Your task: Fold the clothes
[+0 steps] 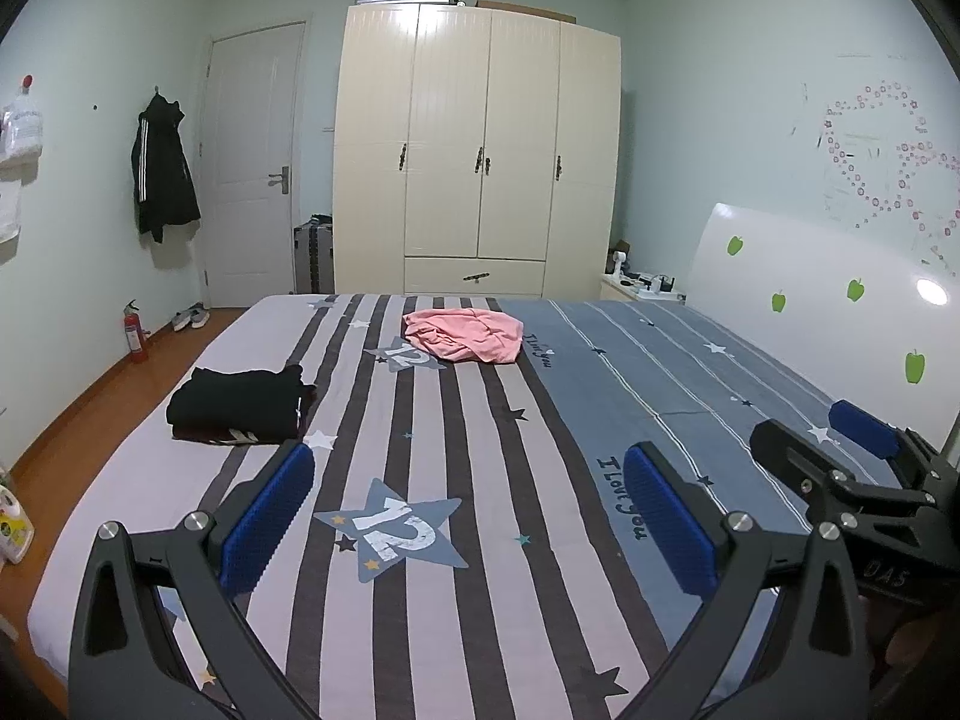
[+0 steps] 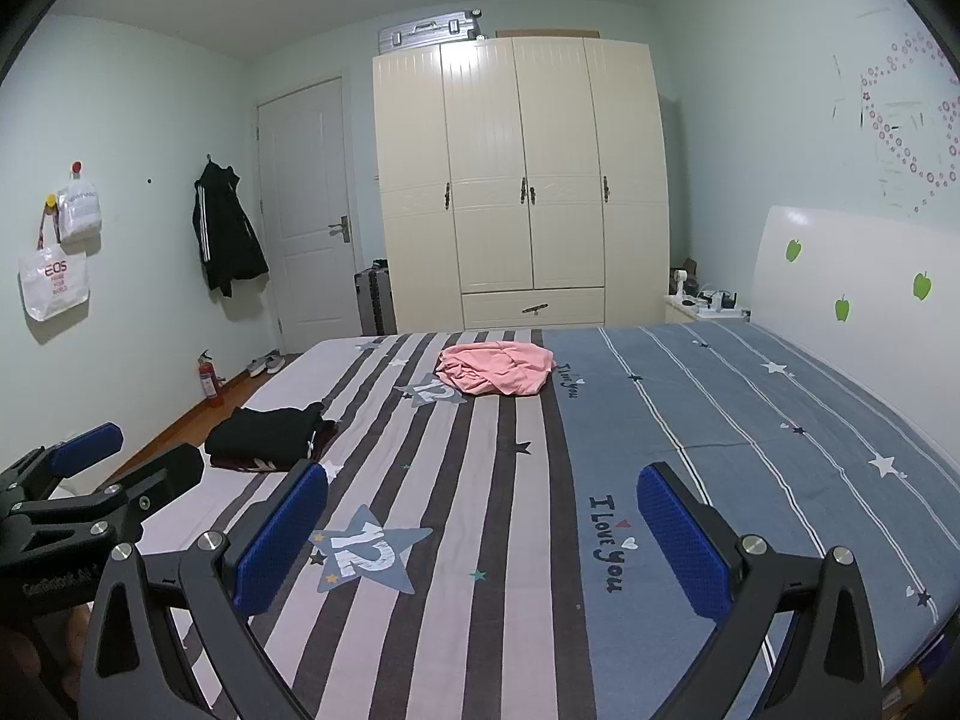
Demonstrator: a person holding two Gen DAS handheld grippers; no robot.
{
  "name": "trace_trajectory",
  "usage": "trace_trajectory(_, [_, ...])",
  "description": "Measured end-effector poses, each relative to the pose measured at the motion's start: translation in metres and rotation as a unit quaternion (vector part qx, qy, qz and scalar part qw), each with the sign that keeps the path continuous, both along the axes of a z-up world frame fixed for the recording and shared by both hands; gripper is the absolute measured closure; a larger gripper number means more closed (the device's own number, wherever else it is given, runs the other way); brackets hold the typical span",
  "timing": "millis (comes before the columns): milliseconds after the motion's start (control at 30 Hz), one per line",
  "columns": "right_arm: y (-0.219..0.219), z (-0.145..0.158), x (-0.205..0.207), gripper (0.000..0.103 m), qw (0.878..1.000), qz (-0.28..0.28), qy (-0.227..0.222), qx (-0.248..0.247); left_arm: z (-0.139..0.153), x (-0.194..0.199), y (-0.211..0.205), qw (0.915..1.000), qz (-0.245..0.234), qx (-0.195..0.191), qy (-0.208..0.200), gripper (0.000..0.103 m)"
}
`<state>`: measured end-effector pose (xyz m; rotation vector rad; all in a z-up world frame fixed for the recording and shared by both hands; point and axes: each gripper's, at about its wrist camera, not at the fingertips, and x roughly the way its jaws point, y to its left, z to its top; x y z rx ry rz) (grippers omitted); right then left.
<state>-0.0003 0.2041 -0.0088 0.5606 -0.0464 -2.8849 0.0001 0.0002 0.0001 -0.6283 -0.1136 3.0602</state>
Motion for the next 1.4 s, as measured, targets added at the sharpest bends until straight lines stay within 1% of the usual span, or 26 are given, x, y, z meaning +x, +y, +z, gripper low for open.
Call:
trace_trajectory(133, [-0.002, 0.001, 0.001, 0.001, 1.0, 0.002, 0.0, 0.001, 0.0, 0.001, 0.001, 1.0, -0.003, 0.001, 0.003, 0.001])
trace_trajectory(300, [0.007, -0.001, 0.002, 0.001, 1.0, 0.003, 0.001, 0.001, 0.0, 0.005, -0.005, 1.0, -0.005, 0.0, 0.006, 0.001])
trace_trajectory(433, [0.008, -0.004, 0.003, 0.001, 1.0, 0.003, 0.002, 0.001, 0.001, 0.004, -0.002, 1.0, -0.002, -0.001, 0.005, 0.001])
trace_trajectory(533, [0.0, -0.004, 0.005, 0.001, 1.0, 0.001, 0.001, 0.001, -0.003, 0.001, 0.0, 1.0, 0.001, 0.0, 0.004, 0.001])
trace_trajectory(900, [0.004, -0.005, 0.006, 0.001, 1.0, 0.001, -0.002, -0.002, -0.003, 0.003, -0.002, 1.0, 0.0, 0.005, 0.003, 0.001])
trace_trajectory(1400, [0.005, -0.003, 0.006, 0.001, 1.0, 0.0, 0.0, -0.003, 0.0, 0.001, 0.0, 1.0, 0.0, 0.002, 0.001, 0.001])
